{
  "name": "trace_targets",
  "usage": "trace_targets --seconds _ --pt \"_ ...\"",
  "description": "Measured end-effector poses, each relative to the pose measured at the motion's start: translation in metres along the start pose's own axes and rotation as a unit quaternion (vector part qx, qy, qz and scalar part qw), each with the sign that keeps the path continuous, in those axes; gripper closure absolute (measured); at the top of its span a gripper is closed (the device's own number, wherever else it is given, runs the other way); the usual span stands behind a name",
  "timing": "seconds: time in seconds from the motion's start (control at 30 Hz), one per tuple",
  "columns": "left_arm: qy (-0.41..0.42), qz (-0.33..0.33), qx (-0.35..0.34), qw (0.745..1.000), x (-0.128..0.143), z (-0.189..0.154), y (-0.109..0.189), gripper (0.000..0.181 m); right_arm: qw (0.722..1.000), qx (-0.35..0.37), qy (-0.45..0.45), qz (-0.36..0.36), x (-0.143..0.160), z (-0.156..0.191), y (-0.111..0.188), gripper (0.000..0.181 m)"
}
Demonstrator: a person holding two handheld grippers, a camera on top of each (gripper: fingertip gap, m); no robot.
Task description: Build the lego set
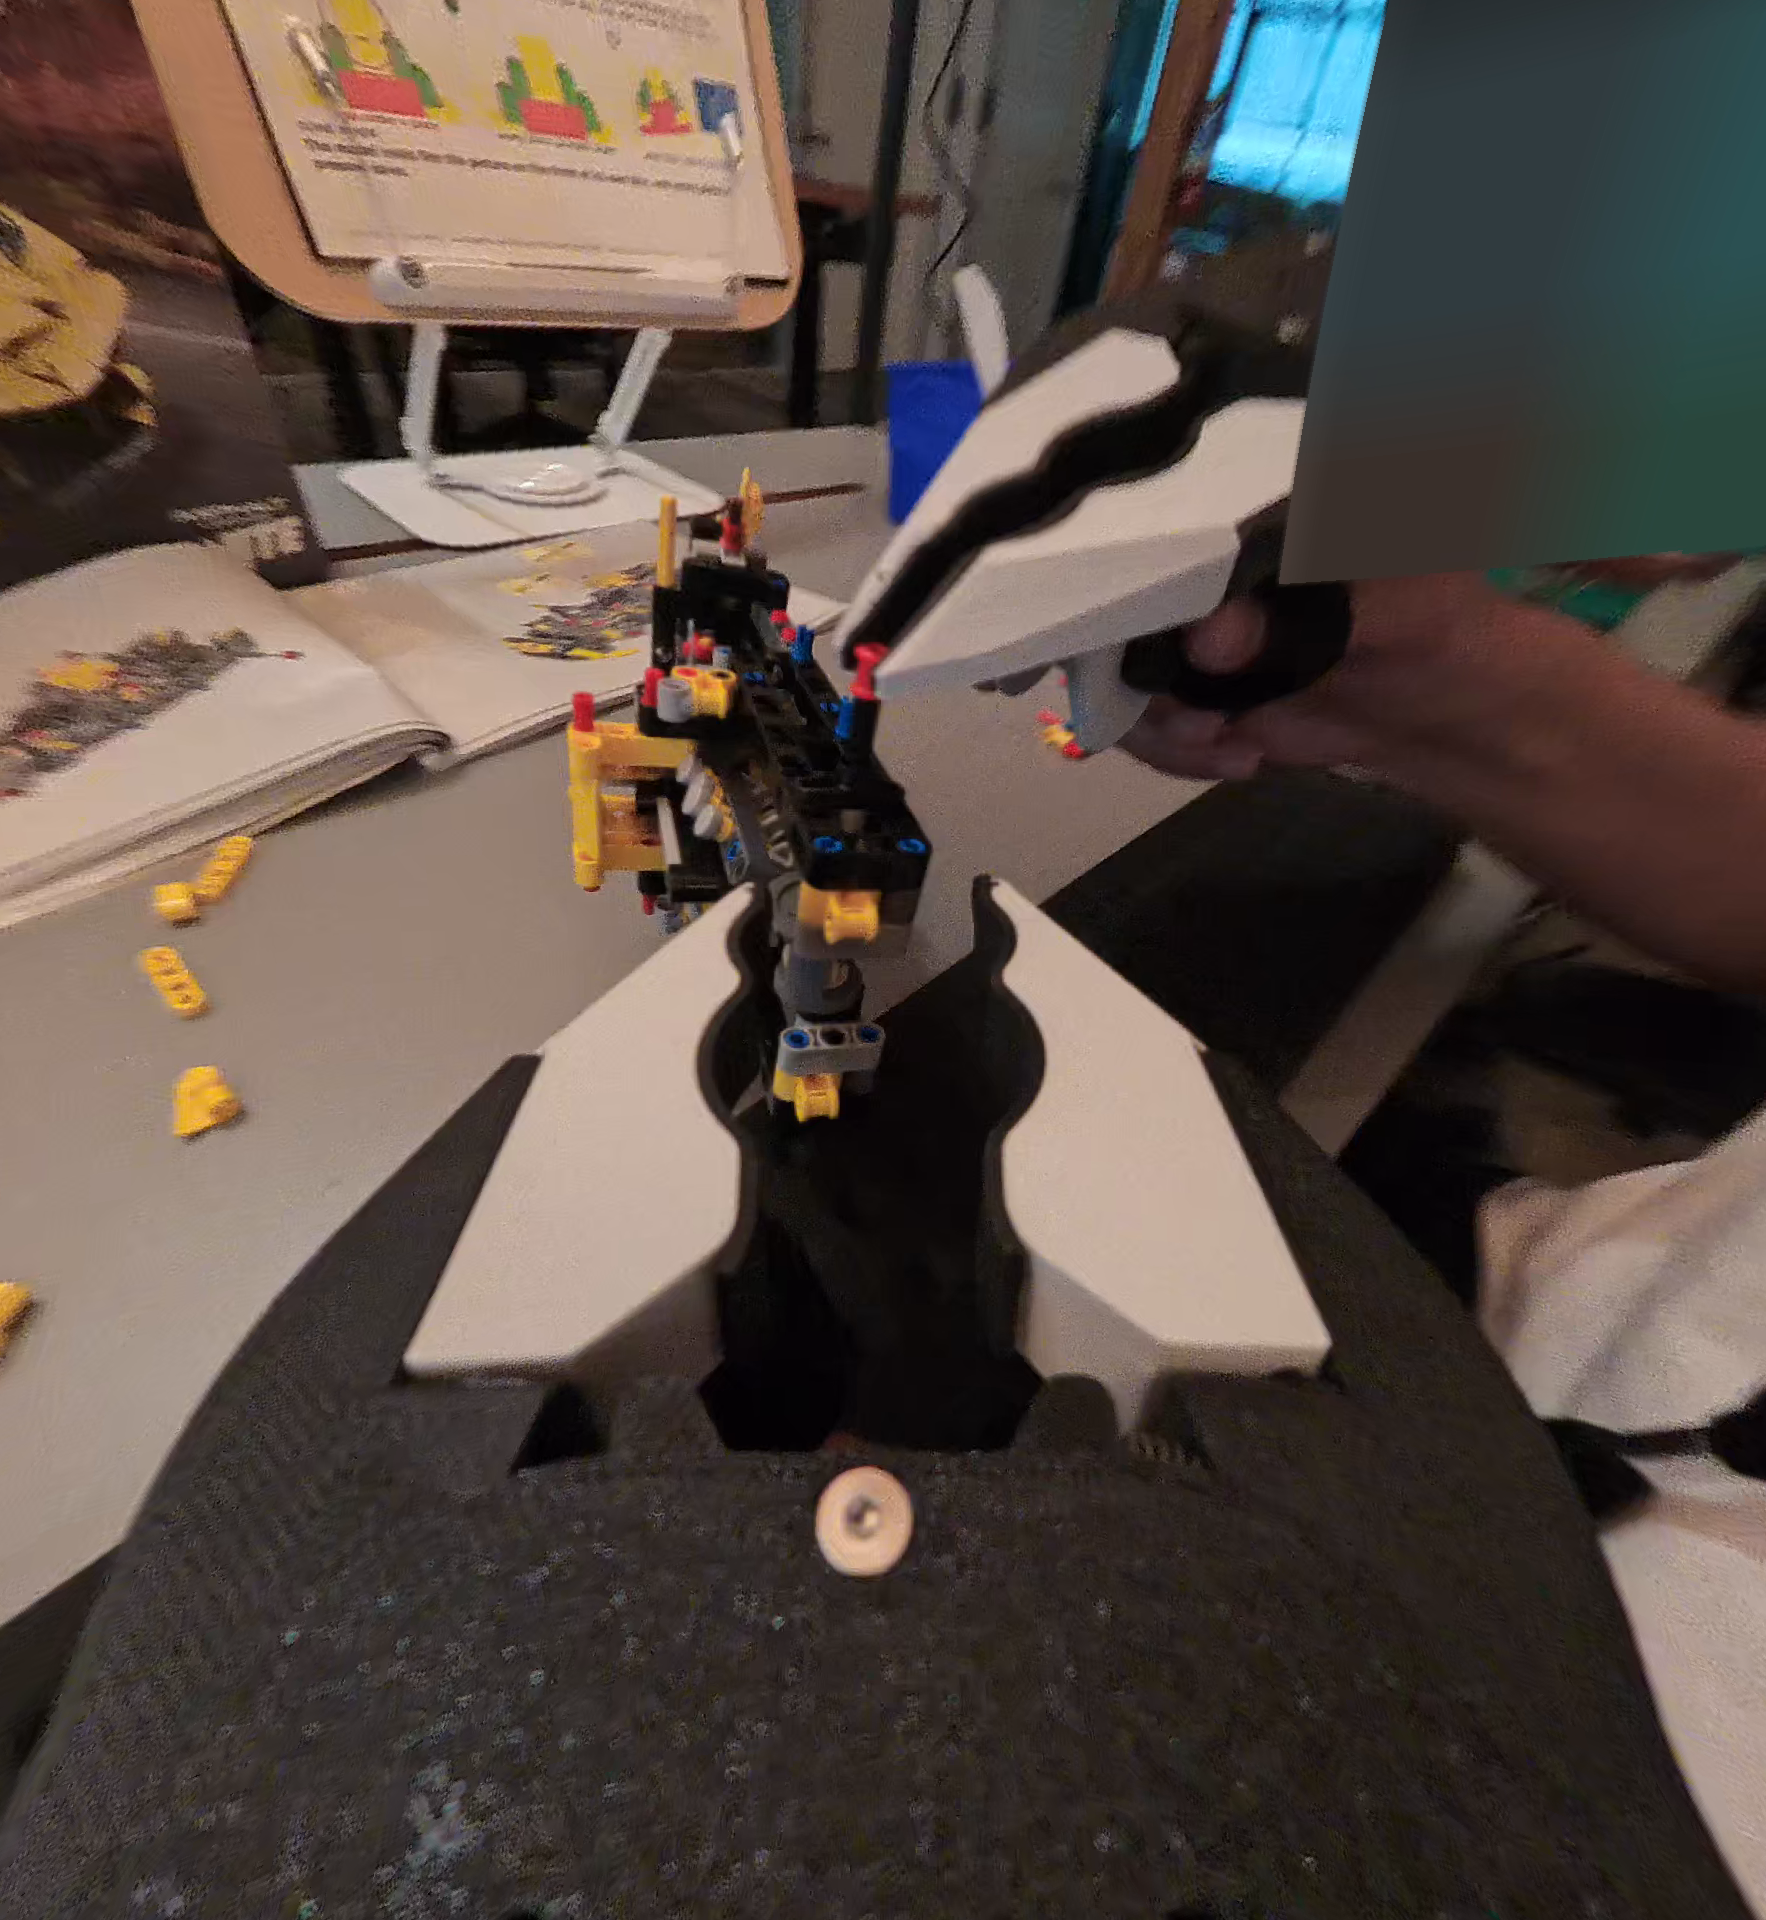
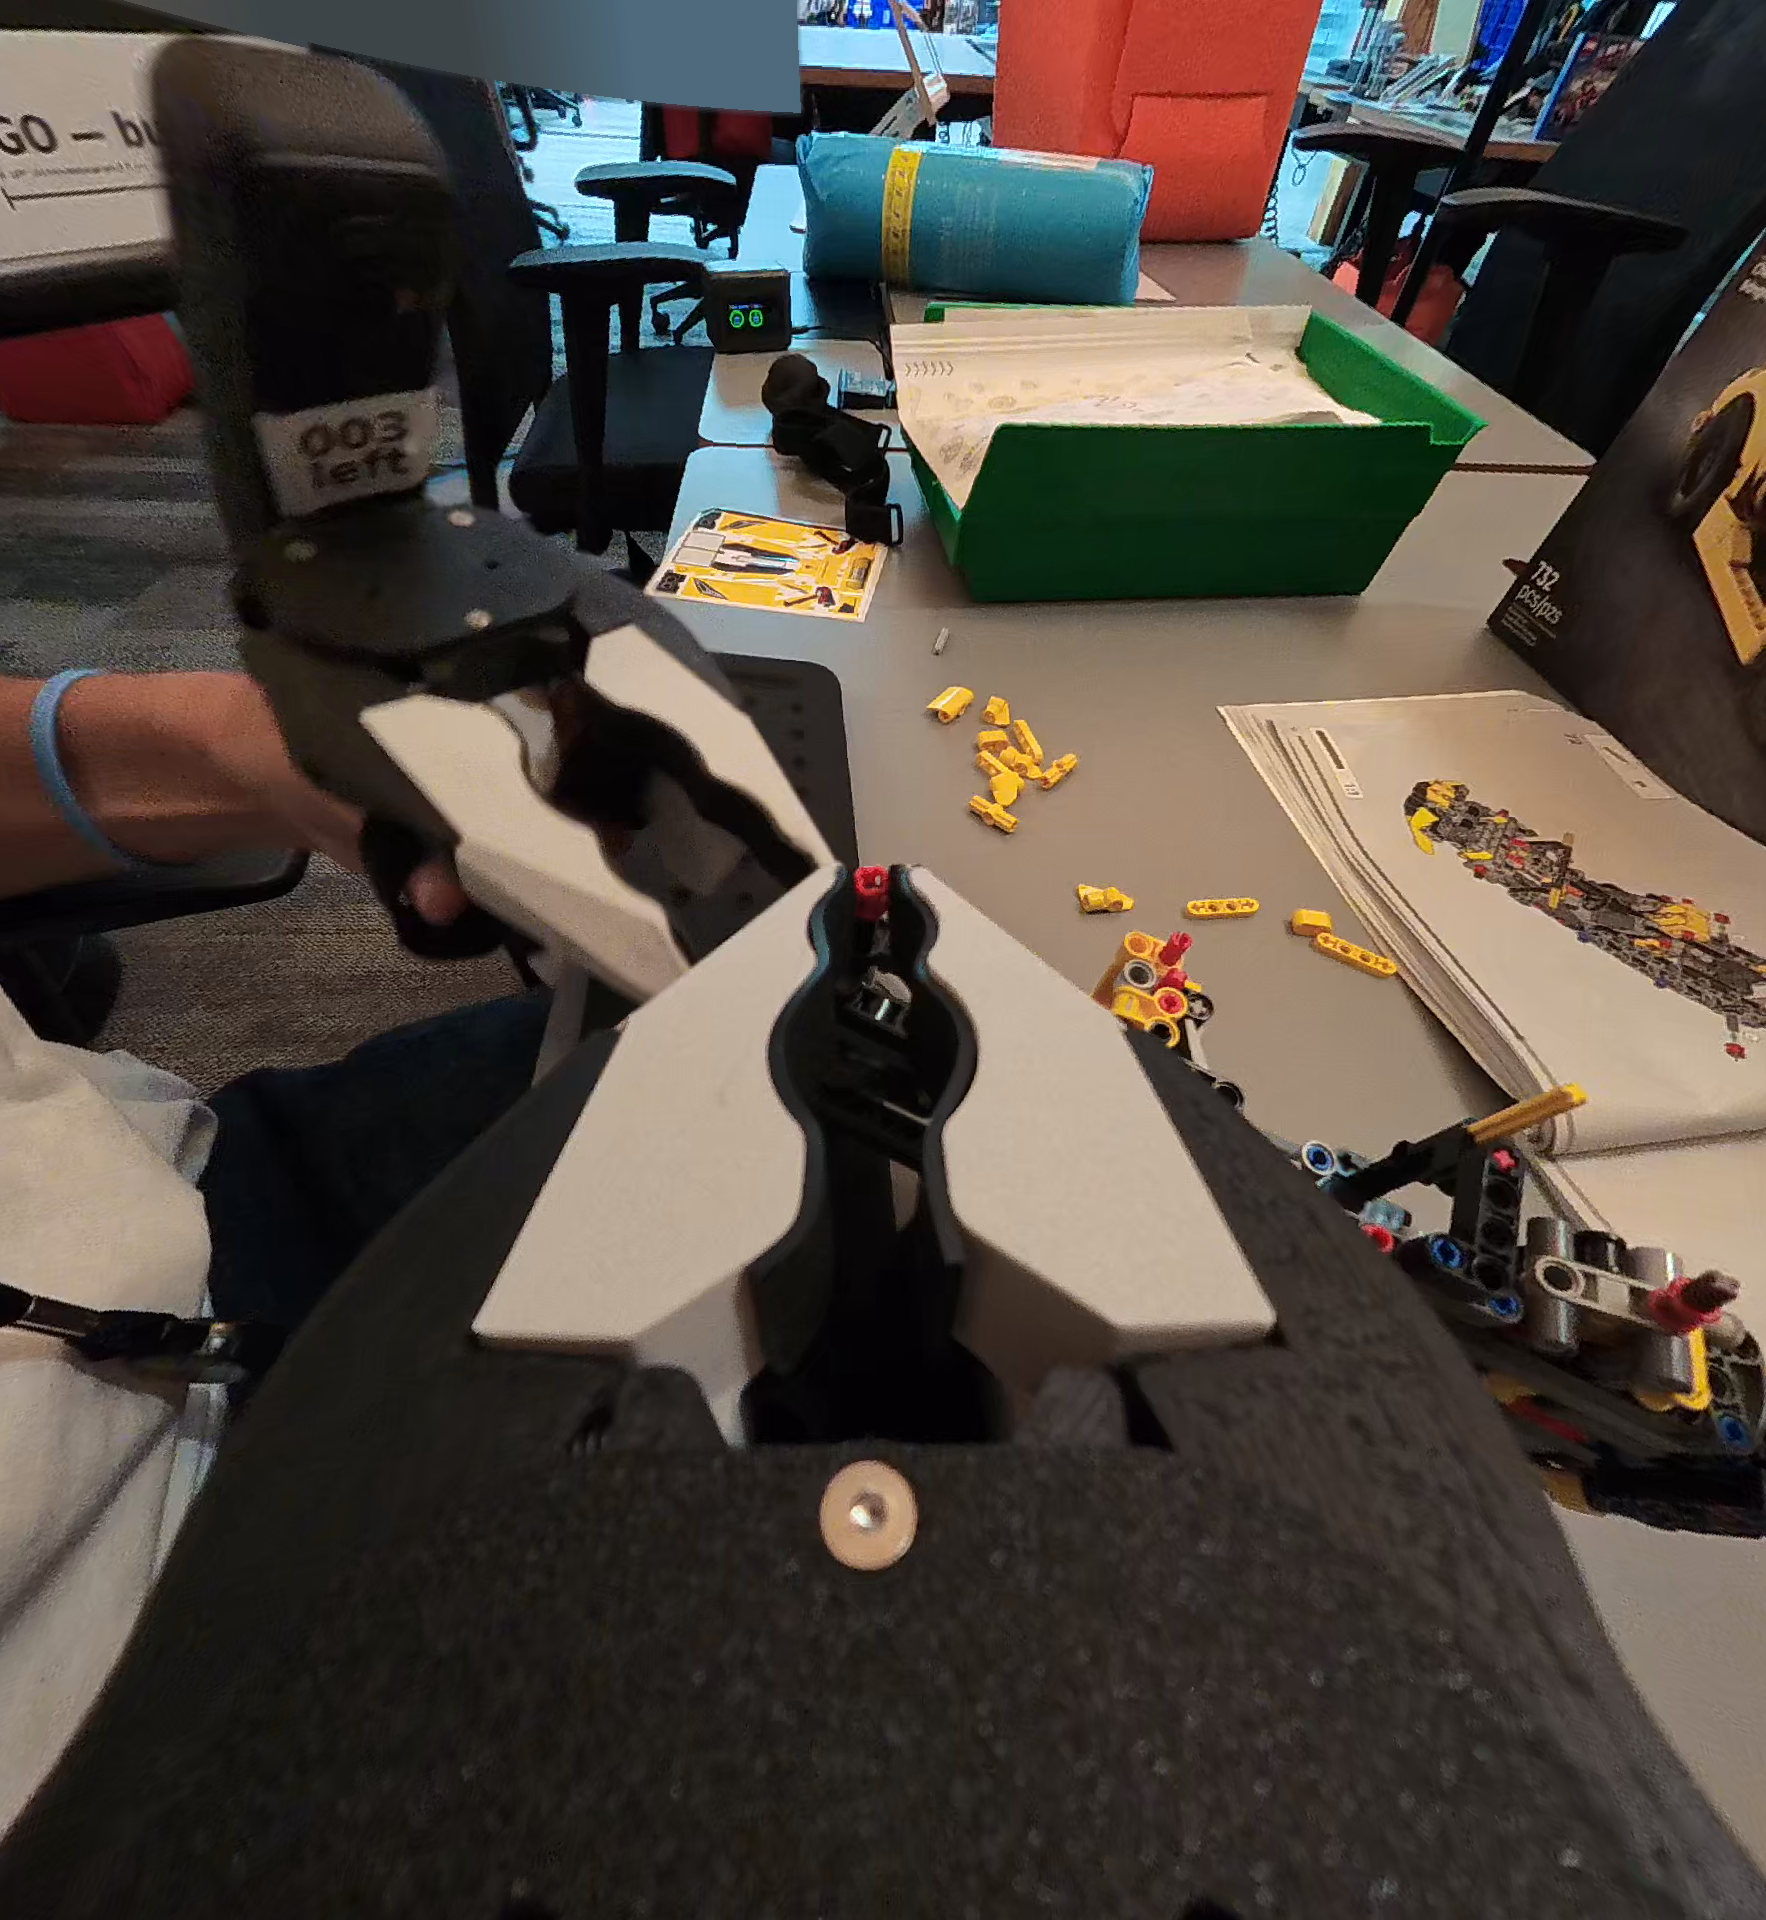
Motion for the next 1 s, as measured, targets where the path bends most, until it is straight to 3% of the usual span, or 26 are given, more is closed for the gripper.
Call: trace_targets --seconds 0.2,0.7,1.0 --pt "-0.083 0.028 -0.116 0.989 0.007 0.001 -0.019 0.152 1.000 0.011 0.005 0.003 -0.001 0.001 -0.002 0.175" --pt "-0.068 0.023 -0.104 0.992 0.007 0.001 -0.021 0.156 0.998 -0.012 -0.062 -0.028 0.006 -0.002 -0.002 0.174" --pt "-0.092 0.027 -0.100 0.990 0.010 -0.003 -0.021 0.156 0.998 -0.042 -0.036 0.036 0.006 0.000 0.000 0.175"
Point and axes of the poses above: each gripper's, where its closed fingertips meet, y back along the fingers, x out of its underside, z = x × y across the jaws, the point moved 5 cm from there along y, back along the fingers, and after that the axes turned 3 degrees about -y, right-handed, at the moved point
